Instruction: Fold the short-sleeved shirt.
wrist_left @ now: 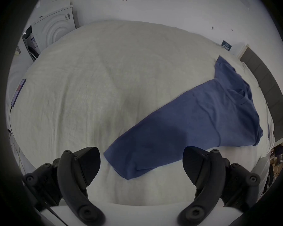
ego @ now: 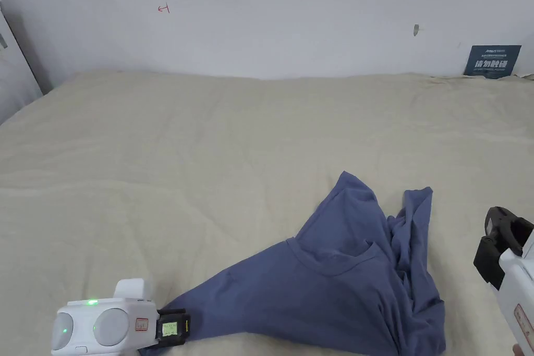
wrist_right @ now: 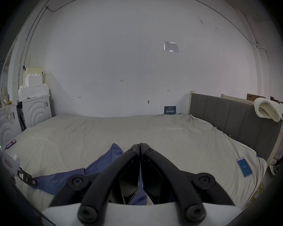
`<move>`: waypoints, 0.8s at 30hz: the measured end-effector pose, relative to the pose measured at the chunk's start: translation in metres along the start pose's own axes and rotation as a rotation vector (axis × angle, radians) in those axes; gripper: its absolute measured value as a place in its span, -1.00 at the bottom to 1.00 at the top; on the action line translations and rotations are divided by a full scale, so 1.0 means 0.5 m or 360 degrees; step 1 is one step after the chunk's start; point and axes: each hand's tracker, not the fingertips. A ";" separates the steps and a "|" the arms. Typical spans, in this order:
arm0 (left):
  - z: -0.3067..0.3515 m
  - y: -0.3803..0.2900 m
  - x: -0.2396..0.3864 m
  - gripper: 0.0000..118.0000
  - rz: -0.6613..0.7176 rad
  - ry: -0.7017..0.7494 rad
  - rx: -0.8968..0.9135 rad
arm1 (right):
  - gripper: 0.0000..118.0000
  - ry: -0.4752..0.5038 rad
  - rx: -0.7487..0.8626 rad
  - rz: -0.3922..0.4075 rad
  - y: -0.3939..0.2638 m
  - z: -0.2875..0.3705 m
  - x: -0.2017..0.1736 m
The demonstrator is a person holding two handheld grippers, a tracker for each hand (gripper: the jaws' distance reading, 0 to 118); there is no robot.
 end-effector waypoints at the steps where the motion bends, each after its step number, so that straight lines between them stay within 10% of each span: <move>1: -0.007 0.002 0.000 0.81 -0.0003 0.0014 -0.0011 | -1.00 0.0002 -0.0007 -0.0003 -0.002 -0.001 0.001; 4: -0.025 0.005 0.000 0.69 0.0012 0.0053 -0.0012 | -1.00 0.0004 -0.0029 -0.0010 -0.007 -0.002 0.004; 12: -0.036 0.009 0.025 -0.82 0.0040 0.0053 -0.0023 | -1.00 -0.0013 -0.0060 -0.0026 -0.016 -0.010 0.020; 24: 0.061 0.036 0.032 -0.94 0.0114 -0.0216 0.0245 | -1.00 -0.0008 -0.0264 -0.0017 -0.019 -0.122 0.050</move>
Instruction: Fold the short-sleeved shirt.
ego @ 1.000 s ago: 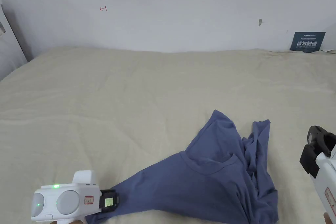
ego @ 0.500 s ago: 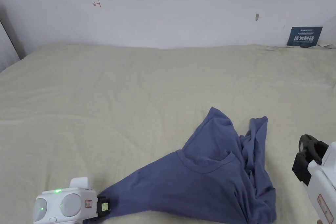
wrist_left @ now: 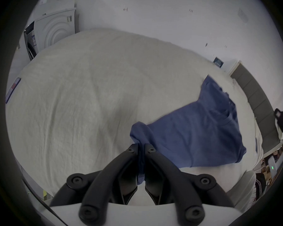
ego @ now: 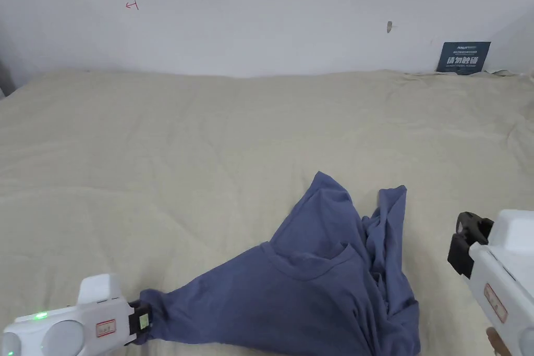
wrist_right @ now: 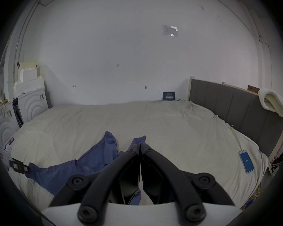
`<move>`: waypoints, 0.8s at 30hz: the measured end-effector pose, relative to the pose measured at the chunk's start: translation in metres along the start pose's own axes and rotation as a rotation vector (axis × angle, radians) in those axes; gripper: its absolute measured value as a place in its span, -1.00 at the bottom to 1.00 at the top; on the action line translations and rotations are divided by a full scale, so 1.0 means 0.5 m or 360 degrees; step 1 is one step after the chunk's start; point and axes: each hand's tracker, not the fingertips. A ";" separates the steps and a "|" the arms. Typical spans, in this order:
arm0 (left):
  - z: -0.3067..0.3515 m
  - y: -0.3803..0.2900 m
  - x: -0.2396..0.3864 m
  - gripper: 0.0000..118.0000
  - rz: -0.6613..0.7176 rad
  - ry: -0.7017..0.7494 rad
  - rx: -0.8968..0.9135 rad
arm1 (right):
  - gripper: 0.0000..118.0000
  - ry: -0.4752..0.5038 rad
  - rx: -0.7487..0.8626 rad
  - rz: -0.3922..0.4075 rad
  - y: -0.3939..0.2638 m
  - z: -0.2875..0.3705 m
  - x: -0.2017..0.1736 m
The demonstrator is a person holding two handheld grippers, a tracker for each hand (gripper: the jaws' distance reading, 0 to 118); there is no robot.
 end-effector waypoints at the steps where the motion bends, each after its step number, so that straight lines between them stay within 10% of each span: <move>1: 0.009 0.007 0.003 -0.94 -0.0002 -0.0007 0.0020 | -1.00 0.0011 -0.0037 -0.0022 0.003 -0.028 0.008; 12: 0.022 0.090 0.041 -0.94 0.0012 -0.0119 0.0136 | -0.93 0.0034 -0.0433 -0.0115 0.061 -0.359 0.030; 17: -0.008 0.109 0.043 -0.94 0.0009 -0.0125 0.0123 | 0.57 0.0010 -0.0648 -0.0176 0.056 -0.488 0.021; 24: -0.043 0.117 0.042 -0.94 0.0005 -0.0123 0.0078 | 0.71 -0.0013 -0.0833 -0.0218 0.028 -0.608 0.009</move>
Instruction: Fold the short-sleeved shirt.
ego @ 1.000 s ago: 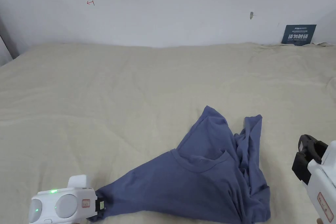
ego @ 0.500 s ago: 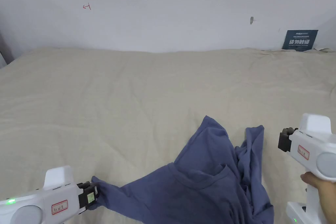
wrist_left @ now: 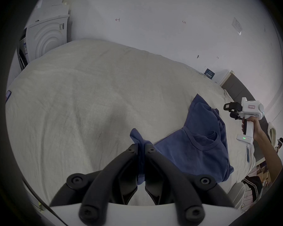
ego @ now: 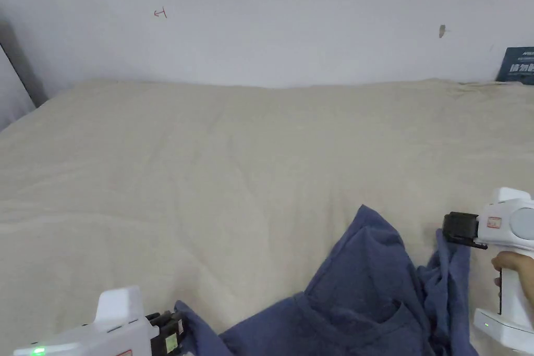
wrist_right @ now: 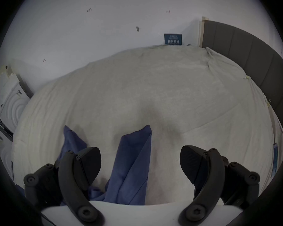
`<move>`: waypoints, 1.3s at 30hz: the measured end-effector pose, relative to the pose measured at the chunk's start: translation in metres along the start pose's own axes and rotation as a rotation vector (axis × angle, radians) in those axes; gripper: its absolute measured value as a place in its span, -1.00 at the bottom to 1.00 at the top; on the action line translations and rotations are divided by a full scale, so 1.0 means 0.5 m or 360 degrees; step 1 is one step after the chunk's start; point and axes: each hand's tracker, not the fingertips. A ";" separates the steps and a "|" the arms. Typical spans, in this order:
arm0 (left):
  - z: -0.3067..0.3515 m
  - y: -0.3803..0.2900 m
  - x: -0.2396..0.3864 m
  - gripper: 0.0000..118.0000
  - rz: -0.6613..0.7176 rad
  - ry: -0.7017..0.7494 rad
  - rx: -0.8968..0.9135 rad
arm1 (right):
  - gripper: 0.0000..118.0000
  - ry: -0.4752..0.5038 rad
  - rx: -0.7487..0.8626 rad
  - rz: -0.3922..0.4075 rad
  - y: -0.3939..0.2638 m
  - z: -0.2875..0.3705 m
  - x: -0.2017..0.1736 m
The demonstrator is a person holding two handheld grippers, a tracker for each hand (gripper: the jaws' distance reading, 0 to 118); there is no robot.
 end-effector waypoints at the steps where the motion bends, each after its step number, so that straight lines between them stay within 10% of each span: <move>1: -0.004 0.000 0.000 -0.94 -0.0003 0.0002 -0.0004 | 0.71 0.0000 -0.0034 -0.0006 0.000 -0.013 -0.002; 8: -0.018 -0.004 -0.001 -0.94 -0.0002 0.0003 -0.0023 | 0.65 -0.0014 -0.0223 0.0033 -0.011 -0.073 -0.029; 12: -0.018 -0.008 0.001 -0.94 -0.0006 0.0004 -0.0032 | -0.87 -0.0091 -0.0220 0.0067 -0.030 -0.069 -0.033; 39: 0.218 0.177 0.032 -0.94 0.0071 -0.0254 0.0429 | -0.89 -0.0003 0.0437 0.0022 0.106 0.503 0.123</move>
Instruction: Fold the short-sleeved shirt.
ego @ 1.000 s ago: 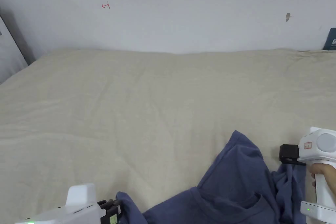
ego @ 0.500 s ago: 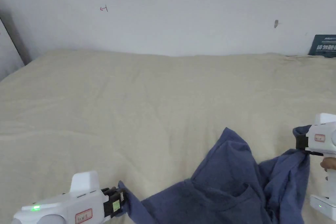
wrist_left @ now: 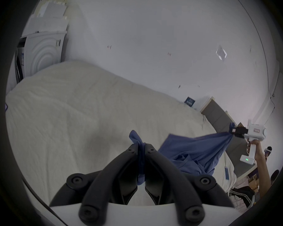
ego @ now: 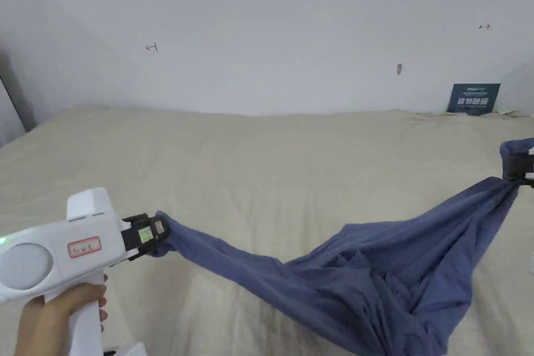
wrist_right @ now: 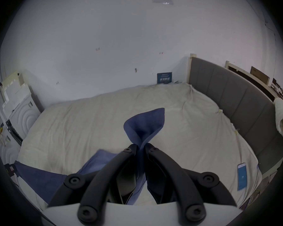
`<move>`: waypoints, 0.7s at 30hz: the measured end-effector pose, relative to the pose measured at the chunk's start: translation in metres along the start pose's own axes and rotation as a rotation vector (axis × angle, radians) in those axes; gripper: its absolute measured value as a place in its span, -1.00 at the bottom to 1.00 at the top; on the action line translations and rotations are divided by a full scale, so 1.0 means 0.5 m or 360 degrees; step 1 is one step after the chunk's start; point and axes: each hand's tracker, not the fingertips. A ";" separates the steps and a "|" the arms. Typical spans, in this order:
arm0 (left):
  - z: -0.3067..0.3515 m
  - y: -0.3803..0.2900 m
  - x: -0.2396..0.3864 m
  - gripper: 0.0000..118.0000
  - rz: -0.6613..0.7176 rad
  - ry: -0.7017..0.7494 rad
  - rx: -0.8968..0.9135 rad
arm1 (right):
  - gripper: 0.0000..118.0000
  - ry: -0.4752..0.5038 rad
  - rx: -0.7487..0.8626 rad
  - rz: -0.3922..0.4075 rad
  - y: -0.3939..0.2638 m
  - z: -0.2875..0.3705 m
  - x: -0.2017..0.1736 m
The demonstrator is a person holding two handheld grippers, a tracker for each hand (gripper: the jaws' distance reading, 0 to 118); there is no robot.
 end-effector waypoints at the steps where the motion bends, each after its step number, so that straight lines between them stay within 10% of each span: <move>1: 0.006 0.019 0.003 -0.94 -0.0003 -0.0001 0.0024 | -0.89 -0.0006 0.0019 -0.0010 0.013 0.011 0.006; 21: -0.046 0.476 -0.056 -0.94 0.0227 0.0149 0.0426 | -0.89 -0.0018 0.0318 -0.0244 0.284 0.022 0.044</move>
